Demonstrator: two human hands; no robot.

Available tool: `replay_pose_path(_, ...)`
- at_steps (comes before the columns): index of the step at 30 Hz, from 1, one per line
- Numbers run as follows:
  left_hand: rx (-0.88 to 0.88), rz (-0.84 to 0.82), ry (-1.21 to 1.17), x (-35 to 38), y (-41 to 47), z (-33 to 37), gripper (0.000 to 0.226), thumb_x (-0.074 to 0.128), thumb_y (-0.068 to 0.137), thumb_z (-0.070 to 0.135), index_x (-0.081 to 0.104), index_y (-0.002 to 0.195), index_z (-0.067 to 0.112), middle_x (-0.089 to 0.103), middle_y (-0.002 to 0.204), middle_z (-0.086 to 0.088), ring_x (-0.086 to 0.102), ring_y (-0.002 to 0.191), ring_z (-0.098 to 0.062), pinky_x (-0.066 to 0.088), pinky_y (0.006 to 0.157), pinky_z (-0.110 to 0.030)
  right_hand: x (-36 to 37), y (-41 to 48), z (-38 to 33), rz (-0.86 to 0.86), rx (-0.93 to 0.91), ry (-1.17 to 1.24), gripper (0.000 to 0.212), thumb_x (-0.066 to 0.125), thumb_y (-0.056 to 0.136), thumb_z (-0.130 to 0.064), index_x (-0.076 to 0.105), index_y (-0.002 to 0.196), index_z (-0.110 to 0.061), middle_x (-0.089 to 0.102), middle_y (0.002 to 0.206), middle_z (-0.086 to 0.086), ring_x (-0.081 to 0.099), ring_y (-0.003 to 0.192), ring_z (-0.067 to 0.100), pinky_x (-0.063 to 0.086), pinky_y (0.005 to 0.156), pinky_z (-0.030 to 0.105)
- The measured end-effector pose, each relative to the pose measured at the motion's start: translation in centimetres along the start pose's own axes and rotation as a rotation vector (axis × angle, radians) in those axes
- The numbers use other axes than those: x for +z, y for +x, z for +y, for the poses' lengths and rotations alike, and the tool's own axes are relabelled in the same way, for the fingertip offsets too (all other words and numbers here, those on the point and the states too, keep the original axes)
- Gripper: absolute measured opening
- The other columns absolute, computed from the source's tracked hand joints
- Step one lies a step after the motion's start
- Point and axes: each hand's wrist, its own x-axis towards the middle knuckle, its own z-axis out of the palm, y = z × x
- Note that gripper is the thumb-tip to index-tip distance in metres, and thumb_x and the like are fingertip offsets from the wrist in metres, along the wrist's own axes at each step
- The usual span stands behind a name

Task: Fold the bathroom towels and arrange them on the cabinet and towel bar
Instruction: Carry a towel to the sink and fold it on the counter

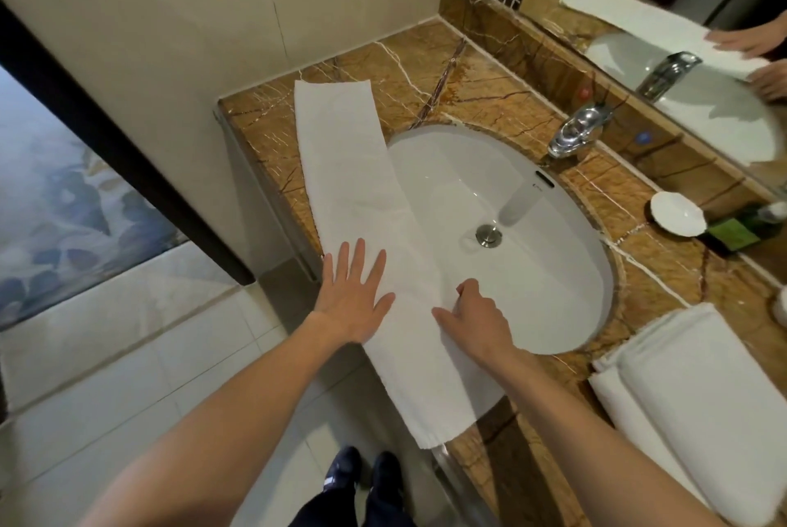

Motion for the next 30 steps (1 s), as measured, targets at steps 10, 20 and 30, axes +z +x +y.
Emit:
replay_pose_path(10, 0.028, -0.071, 0.024, -0.5, 0.5, -0.5, 0.076, 0.007, 0.092, 0.064, -0.029, 0.144, 0.022, -0.032, 0.152, -0.017, -0.029, 0.139, -0.039, -0.018, 0.110, -0.055, 1.7, -3.1, 0.4, 0.137, -0.148, -0.226, 0.077, 0.044, 0.083, -0.070, 0.022, 0.139, -0.023, 0.056, 0.116, 0.005, 0.056, 0.098, 0.025, 0.038, 0.083, 0.040)
replay_pose_path(20, 0.083, -0.015, 0.029, -0.1, -1.4, 0.1, 0.076, 0.003, 0.089, 0.066, -0.027, 0.144, 0.023, -0.030, 0.152, -0.018, -0.028, 0.139, -0.039, -0.013, 0.114, -0.054, 3.3, -5.8, 1.6, 0.287, -0.085, -0.544, 0.077, 0.011, 0.095, -0.059, 0.026, 0.148, -0.005, 0.055, 0.118, 0.009, 0.055, 0.097, 0.024, 0.035, 0.092, 0.043)
replay_pose_path(30, 0.085, -0.020, 0.056, 0.0, -1.0, -0.3, 0.085, 0.012, 0.088, 0.071, -0.025, 0.146, 0.020, -0.031, 0.152, -0.017, -0.030, 0.138, -0.038, -0.016, 0.113, -0.054, 3.2, -6.3, 1.5, 0.264, -0.159, -0.562, 0.071, 0.021, 0.094, -0.057, 0.030, 0.148, -0.012, 0.042, 0.142, 0.021, 0.044, 0.124, 0.036, 0.033, 0.103, 0.052)
